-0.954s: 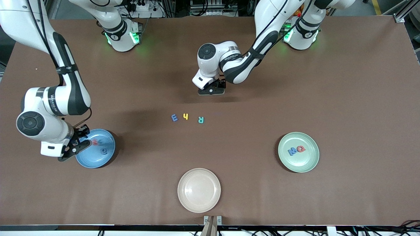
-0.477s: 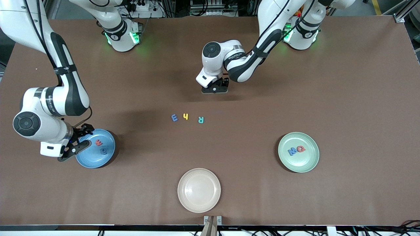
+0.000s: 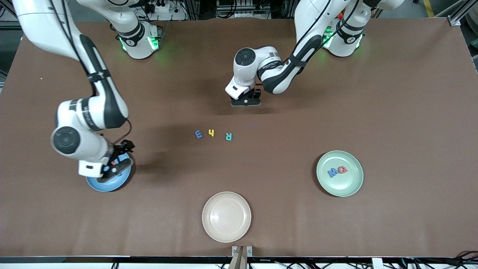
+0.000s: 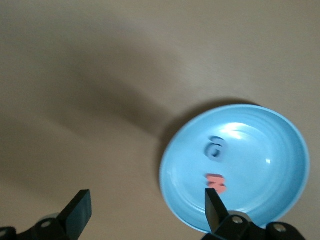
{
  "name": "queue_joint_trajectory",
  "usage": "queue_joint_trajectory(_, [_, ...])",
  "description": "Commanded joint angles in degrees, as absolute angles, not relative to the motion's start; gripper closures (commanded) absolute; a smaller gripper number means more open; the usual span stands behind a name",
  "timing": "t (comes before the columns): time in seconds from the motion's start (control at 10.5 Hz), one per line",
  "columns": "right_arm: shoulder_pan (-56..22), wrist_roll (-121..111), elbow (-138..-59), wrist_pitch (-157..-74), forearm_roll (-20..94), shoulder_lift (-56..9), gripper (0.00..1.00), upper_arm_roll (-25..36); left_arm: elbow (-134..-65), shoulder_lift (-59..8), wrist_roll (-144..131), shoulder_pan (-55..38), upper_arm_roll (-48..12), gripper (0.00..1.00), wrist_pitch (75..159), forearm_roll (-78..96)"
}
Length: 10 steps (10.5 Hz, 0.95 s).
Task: Sort upper and lower case letters into plates
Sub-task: 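Place the m on the blue plate while the left gripper lifts the H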
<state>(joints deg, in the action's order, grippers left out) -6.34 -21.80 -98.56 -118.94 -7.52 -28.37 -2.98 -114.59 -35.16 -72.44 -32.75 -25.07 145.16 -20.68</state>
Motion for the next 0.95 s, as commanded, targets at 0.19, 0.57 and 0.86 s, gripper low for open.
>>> queue_joint_trajectory(0.19, [-10.2, -16.3, -98.1, -118.3, -6.8, -28.7, 0.0, -2.8, -116.3, -33.8, -74.4, -31.5, -25.7, 1.0, 145.8, -22.4])
queue_joint_trajectory(0.57, [-12.0, -12.7, -99.7, -118.6, -4.3, -29.0, 0.0, -2.9, -115.8, -24.9, -69.4, -21.1, -25.8, 1.0, 139.9, -22.5])
queue_joint_trajectory(0.86, [-17.8, -4.0, -99.8, -118.1, -3.4, -29.1, 0.0, -2.8, -115.3, -22.4, -53.4, -9.4, -25.6, 1.0, 137.2, -22.2])
